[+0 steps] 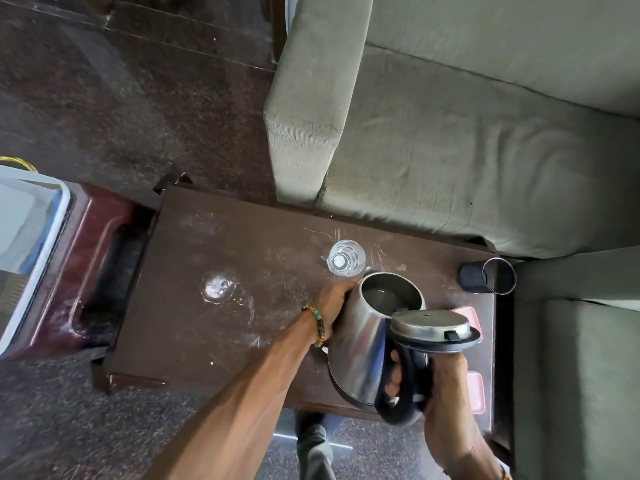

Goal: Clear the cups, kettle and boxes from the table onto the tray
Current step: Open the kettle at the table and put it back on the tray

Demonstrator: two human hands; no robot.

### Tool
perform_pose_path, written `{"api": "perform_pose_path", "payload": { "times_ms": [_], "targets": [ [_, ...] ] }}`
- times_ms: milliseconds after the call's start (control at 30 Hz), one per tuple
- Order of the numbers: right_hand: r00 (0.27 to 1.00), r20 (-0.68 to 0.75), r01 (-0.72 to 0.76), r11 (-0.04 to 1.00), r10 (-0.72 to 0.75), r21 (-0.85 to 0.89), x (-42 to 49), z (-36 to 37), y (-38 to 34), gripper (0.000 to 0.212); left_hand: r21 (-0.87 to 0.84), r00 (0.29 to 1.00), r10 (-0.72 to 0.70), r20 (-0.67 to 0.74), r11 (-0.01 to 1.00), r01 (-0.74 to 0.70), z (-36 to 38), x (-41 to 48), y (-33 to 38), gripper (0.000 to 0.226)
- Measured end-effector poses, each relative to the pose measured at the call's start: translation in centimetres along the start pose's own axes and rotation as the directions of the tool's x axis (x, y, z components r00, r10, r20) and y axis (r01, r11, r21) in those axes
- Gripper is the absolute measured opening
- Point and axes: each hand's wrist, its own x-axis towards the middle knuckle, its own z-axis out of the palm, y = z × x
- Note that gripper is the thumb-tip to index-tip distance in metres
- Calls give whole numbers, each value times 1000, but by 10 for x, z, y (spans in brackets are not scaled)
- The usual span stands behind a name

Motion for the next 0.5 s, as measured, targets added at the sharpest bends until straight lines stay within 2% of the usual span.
{"api": "perform_pose_path", "payload": {
  "times_ms": [100, 367, 500],
  "targets": [
    [998, -23, -52, 999, 52, 0, 7, 3, -6, 76, 14, 1000, -16, 1, 1000, 16, 0, 6, -1, 38],
    [985, -15, -167, 982, 169, 84, 25, 13, -24, 49, 66, 994, -59, -91, 996, 65, -8, 25, -1, 42],
    [975, 4, -223, 970, 223, 93, 33, 17, -34, 57, 72, 990, -94, -105, 992, 101, -12, 33, 1, 36]
  ]
}}
